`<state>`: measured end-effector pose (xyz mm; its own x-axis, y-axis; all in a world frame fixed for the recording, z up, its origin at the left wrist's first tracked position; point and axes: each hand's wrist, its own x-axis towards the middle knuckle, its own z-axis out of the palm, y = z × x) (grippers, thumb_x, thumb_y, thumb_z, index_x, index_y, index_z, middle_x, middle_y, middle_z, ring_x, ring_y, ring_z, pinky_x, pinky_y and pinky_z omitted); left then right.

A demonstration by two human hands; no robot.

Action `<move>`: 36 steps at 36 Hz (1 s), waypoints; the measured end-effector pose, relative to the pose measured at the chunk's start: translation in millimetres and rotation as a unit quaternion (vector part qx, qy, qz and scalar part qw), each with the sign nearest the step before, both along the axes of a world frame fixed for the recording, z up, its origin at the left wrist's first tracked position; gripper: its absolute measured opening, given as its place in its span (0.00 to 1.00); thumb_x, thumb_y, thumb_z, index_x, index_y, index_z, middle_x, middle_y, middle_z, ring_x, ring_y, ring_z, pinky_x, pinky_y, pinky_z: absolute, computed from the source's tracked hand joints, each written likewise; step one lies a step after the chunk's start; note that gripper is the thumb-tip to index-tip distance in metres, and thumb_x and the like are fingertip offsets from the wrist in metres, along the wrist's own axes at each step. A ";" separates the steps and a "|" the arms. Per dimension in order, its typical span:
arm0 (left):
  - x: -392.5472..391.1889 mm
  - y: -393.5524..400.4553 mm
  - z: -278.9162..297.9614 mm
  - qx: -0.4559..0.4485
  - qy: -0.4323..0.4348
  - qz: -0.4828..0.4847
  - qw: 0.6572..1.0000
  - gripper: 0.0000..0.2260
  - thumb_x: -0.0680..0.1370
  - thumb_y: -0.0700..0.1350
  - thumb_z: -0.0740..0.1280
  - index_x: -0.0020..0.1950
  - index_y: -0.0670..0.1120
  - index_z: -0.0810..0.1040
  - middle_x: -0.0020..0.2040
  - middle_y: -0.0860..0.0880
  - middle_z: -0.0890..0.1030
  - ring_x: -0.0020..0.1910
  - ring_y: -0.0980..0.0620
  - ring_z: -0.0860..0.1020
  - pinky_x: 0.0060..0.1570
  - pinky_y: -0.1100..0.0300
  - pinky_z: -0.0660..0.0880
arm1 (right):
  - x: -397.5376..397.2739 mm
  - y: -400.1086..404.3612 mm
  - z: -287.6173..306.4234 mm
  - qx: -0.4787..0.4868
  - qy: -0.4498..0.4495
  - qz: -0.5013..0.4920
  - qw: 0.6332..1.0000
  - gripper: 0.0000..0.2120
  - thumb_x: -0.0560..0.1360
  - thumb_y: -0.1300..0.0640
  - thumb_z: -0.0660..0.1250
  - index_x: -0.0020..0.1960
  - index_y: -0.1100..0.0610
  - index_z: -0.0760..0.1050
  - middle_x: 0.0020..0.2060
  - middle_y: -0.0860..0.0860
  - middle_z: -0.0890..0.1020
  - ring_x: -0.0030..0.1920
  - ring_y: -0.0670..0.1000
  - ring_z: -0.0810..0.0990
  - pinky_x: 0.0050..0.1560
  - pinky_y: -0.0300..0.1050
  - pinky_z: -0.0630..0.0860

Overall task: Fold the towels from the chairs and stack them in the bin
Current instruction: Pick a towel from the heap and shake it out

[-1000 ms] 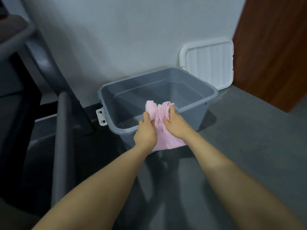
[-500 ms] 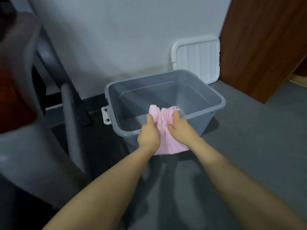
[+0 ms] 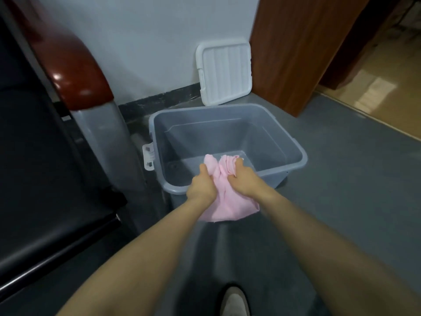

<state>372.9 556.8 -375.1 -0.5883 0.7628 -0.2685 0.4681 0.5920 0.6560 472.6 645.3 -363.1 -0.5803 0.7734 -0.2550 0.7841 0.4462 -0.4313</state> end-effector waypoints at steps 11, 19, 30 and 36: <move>29.3 -36.7 6.7 -0.076 0.162 -0.067 0.982 0.13 0.81 0.43 0.52 0.65 0.44 0.61 0.54 0.43 0.78 0.51 0.43 0.78 0.43 0.54 0.68 | 28.5 -39.7 8.4 0.042 -0.039 -0.021 0.998 0.20 0.78 0.54 0.56 0.68 0.61 0.60 0.61 0.60 0.75 0.59 0.62 0.75 0.51 0.49 0.69; -9.4 2.8 11.0 -0.057 0.193 -0.019 0.979 0.16 0.81 0.40 0.54 0.68 0.41 0.59 0.56 0.41 0.76 0.51 0.42 0.78 0.41 0.54 0.69 | 1.7 1.5 9.7 0.086 0.060 -0.047 0.993 0.14 0.79 0.58 0.55 0.64 0.58 0.62 0.51 0.59 0.76 0.52 0.61 0.75 0.44 0.50 0.69; -71.5 76.5 -55.7 -0.037 0.139 0.018 0.989 0.26 0.80 0.34 0.55 0.76 0.47 0.54 0.66 0.37 0.69 0.57 0.37 0.74 0.44 0.55 0.67 | -75.7 87.4 -63.9 -0.044 0.139 -0.074 0.986 0.10 0.80 0.56 0.57 0.59 0.59 0.64 0.54 0.60 0.77 0.51 0.61 0.75 0.51 0.53 0.72; -96.1 100.8 -101.7 -0.080 0.078 0.064 0.992 0.22 0.81 0.38 0.55 0.75 0.45 0.58 0.68 0.36 0.67 0.62 0.37 0.72 0.55 0.51 0.70 | -103.4 124.9 -119.0 -0.125 0.126 -0.066 0.982 0.11 0.76 0.62 0.59 0.57 0.58 0.64 0.55 0.59 0.76 0.55 0.61 0.75 0.55 0.51 0.72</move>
